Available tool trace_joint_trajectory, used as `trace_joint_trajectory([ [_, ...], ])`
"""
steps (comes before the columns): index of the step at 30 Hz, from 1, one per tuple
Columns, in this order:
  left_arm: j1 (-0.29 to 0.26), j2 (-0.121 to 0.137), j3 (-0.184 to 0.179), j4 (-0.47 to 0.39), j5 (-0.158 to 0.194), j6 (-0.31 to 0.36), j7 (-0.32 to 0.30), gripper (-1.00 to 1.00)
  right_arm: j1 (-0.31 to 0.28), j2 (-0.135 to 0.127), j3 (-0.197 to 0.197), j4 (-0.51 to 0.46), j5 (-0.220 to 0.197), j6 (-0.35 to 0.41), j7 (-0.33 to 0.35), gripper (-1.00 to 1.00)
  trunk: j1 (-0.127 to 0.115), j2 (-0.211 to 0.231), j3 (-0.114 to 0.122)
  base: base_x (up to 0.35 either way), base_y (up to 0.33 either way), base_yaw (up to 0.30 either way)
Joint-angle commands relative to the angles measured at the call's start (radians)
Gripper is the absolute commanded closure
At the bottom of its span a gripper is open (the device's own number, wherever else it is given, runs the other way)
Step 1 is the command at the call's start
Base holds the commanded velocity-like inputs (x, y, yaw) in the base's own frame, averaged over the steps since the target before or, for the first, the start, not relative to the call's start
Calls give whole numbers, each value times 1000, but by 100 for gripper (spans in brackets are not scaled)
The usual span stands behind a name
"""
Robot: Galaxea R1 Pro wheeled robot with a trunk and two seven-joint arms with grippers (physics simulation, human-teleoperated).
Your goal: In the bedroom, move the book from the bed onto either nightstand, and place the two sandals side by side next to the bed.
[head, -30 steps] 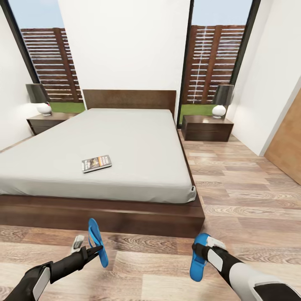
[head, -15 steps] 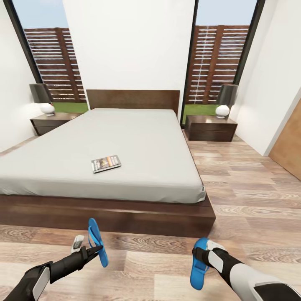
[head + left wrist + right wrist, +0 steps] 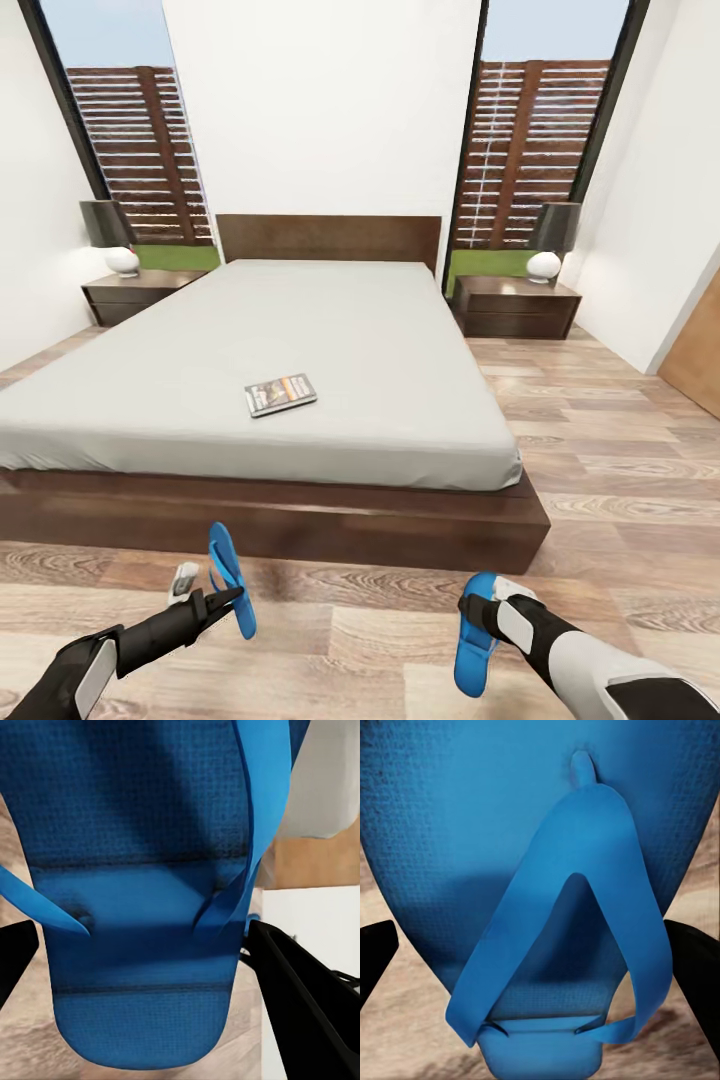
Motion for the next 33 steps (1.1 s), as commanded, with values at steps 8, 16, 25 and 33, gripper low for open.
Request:
trace_joint_trajectory([
  [8, -1, 1, -1, 1, 5, 16, -3, 100, 0, 0, 17, -7, -13, 16, 2, 100, 0, 0, -1, 102, 226, 0],
  [16, -1, -3, -1, 1, 5, 17, -5, 100, 0, 2, 20, -14, -14, 328, 17, 100, 0, 0, -1, 54, 75, 0],
  [25, -1, -2, -7, -1, -1, 102, -30, 100, 0, -1, 17, -102, -14, 430, 5, 100, 0, 0, -1, 3, 3, 0],
  [33, -1, -1, -12, -14, -1, 186, -31, 100, 0, 4, 20, -124, -13, 430, -2, 100, 0, 0, -1, 0, 0, 0],
])
